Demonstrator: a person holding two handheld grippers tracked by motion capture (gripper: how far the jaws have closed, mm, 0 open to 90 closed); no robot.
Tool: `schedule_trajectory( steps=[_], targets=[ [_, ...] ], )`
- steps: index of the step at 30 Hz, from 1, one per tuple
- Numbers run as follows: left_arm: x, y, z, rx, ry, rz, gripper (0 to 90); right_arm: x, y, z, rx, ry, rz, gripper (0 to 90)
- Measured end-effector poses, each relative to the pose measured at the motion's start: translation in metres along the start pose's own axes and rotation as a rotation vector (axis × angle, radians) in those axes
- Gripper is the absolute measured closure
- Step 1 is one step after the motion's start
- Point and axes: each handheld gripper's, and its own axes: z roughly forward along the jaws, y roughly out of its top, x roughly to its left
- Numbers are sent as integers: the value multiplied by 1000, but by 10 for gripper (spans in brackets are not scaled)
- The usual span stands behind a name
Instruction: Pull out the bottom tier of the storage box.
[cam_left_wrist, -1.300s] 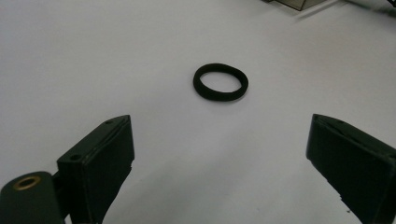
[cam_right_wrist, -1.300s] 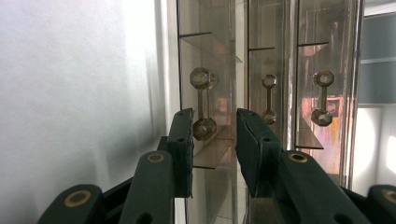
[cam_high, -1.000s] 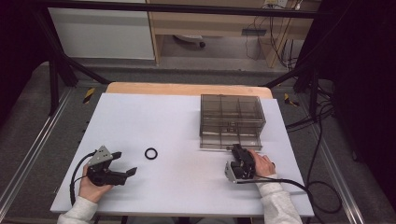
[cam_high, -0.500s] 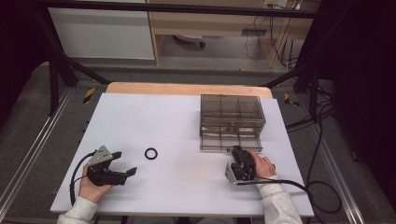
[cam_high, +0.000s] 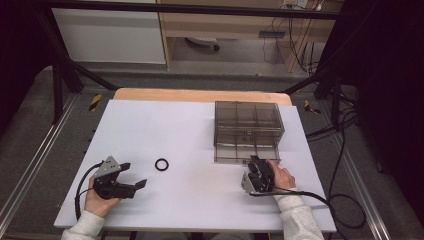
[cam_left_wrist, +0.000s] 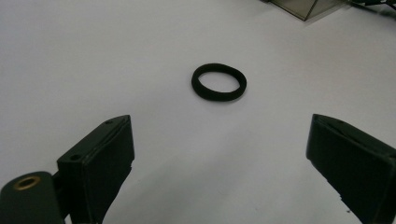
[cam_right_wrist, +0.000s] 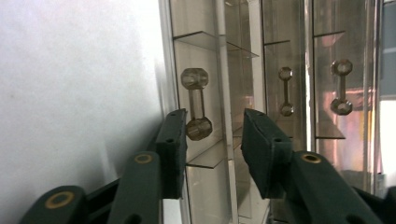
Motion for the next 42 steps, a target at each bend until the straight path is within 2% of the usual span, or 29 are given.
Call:
schedule_trajectory(
  steps=[6,14,16,20,21,22,28,32,39,42],
  targets=[
    [0,0,0,0,1,0,74,-4,0,-2,-26,11,66,490],
    [0,0,0,-1,2,0,74,-12,-2,-4,-45,84,190,376],
    [0,0,0,1,2,0,74,-13,-1,-5,-54,108,248,356],
    [0,0,0,0,3,0,74,-18,-2,-7,-74,152,325,315],
    [0,0,0,0,3,0,74,-20,-2,-8,-79,169,365,285],
    [0,0,0,-1,3,-1,74,-20,-2,-8,-79,169,365,285],
    [0,0,0,-1,3,-2,74,-27,-4,-11,-94,219,510,187],
    [1,0,-1,0,3,-3,74,-30,-6,-12,-106,256,582,133],
    [1,0,-1,-1,4,-6,74,-35,-7,-17,-152,314,695,98],
    [1,0,-1,-1,4,-8,74,-36,-7,-18,-155,353,734,88]
  ],
)
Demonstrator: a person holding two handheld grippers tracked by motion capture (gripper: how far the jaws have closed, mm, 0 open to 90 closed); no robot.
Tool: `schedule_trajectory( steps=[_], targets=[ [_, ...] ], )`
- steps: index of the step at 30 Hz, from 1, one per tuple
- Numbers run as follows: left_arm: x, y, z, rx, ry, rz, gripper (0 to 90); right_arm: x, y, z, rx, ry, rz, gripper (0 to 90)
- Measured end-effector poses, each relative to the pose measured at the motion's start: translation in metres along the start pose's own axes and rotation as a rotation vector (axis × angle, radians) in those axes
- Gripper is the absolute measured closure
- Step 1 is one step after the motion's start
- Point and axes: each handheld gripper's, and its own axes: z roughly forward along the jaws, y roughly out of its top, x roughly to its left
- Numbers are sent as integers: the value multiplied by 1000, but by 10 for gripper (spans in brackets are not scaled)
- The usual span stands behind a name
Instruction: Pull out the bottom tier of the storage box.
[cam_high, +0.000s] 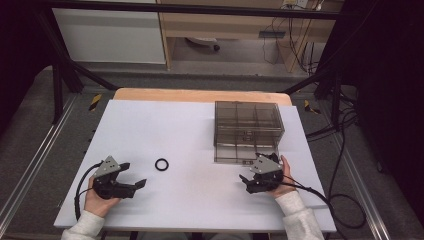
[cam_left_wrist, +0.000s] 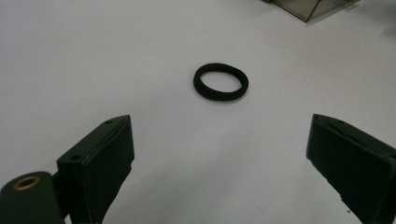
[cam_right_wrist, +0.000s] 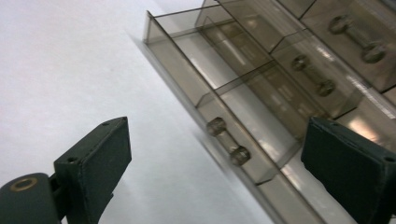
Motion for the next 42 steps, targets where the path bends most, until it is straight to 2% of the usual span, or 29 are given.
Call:
schedule_trajectory(
  steps=[6,19,25,33,42],
  targets=[
    [0,0,-1,-3,1,0,73,0,2,0,-2,48,53,73],
    [0,0,-2,-7,4,-4,72,-3,6,0,8,112,141,37],
    [2,-1,-2,-7,4,-10,72,-3,10,0,-5,155,188,31],
    [2,-1,-2,-5,3,-9,72,0,17,4,-13,181,205,22],
    [2,-1,-2,-8,4,-9,72,2,22,7,-38,240,256,4]
  ],
)
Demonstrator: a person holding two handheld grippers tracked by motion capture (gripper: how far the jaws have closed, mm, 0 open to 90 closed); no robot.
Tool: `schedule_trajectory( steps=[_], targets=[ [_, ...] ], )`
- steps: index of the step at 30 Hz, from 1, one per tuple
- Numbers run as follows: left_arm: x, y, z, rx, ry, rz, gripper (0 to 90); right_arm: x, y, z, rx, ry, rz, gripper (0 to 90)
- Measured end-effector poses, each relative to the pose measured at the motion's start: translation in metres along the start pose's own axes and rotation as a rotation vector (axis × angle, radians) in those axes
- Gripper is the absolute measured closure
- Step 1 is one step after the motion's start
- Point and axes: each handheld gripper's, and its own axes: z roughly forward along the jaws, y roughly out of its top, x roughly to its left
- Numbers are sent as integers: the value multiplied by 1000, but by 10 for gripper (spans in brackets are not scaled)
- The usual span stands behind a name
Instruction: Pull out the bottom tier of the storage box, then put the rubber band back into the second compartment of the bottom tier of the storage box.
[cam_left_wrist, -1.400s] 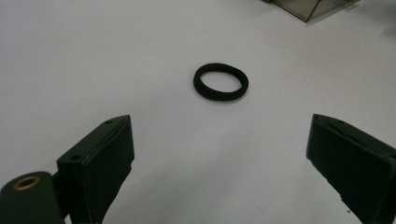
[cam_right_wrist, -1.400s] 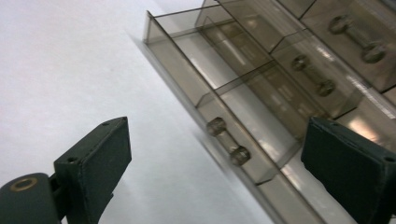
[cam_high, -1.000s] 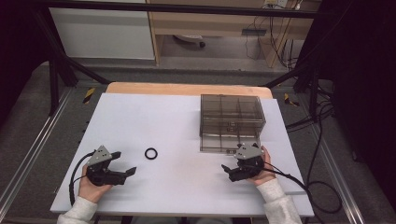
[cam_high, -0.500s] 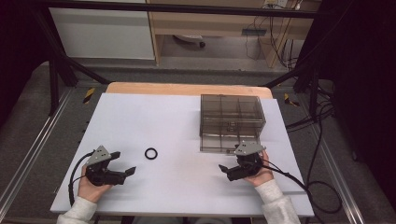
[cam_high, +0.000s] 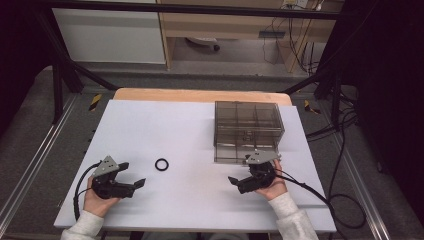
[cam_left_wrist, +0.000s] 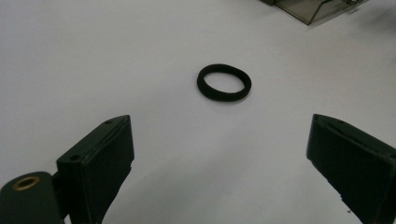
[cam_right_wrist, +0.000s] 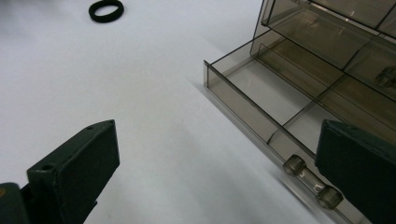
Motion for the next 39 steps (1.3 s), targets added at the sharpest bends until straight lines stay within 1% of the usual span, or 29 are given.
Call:
schedule_trajectory(
  steps=[4,7,8,10,14,17,21,27,32,36,39],
  targets=[
    [0,0,0,3,1,1,72,0,1,0,-2,12,16,4],
    [0,0,0,1,-2,0,72,0,2,0,7,-1,13,4],
    [0,0,1,2,-3,-1,72,1,3,0,9,-3,16,4],
    [0,0,1,1,-3,-1,72,2,4,1,2,4,6,10],
    [0,0,0,1,-1,0,71,4,7,5,15,-5,5,13],
    [0,0,0,3,2,0,70,6,8,7,17,-4,10,13],
    [0,0,1,6,2,0,69,7,10,9,21,-14,9,13],
    [-1,0,0,3,3,-2,68,11,17,13,13,-14,11,15],
    [0,0,0,3,4,-6,67,15,22,18,15,-24,10,18],
    [-1,0,0,7,3,1,67,18,27,22,11,-12,10,20],
    [0,0,0,5,4,-1,67,21,32,25,16,-16,7,20]
  ],
)
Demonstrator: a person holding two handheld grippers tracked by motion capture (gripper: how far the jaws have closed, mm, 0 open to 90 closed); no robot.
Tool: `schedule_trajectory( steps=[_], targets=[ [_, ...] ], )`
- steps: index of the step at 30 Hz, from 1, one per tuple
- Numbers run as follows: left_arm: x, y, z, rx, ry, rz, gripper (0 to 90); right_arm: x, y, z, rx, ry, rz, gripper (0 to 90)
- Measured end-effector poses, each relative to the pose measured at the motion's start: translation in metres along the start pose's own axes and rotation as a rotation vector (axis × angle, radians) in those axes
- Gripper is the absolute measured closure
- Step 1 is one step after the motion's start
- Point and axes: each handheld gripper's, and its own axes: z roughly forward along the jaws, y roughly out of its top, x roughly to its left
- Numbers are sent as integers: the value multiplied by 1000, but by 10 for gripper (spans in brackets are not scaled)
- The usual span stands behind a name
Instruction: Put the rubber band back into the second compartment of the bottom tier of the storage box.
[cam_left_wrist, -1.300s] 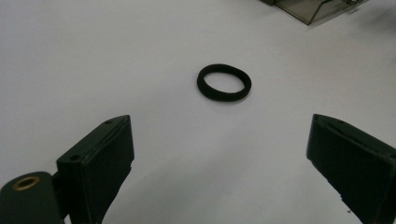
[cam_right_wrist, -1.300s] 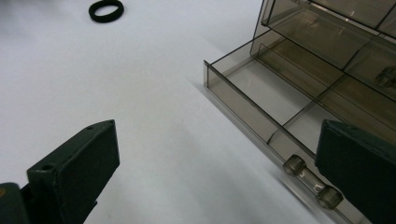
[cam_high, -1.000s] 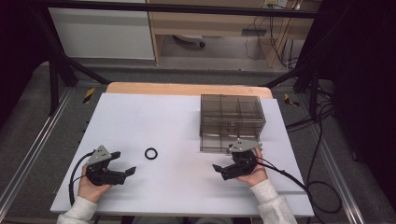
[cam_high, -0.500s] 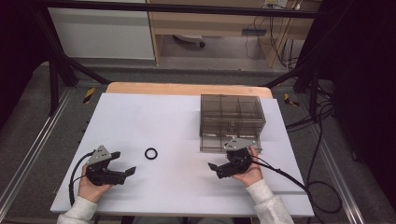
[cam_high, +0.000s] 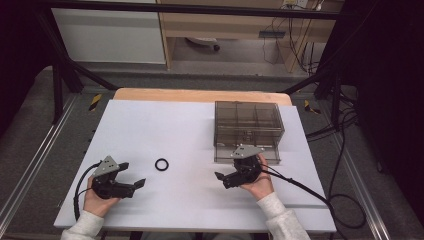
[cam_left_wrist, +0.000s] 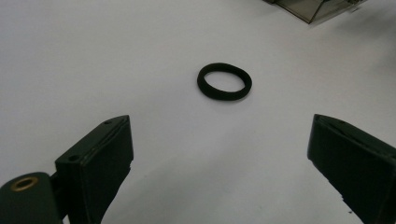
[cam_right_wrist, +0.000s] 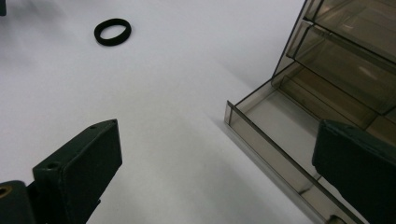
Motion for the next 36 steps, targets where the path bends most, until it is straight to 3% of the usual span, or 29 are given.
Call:
schedule_trajectory(
  steps=[15,36],
  targets=[
    [0,0,0,0,-1,3,67,11,25,16,-28,32,-6,27],
    [0,0,0,2,-1,2,67,24,55,46,-20,47,-6,37]
  ],
)
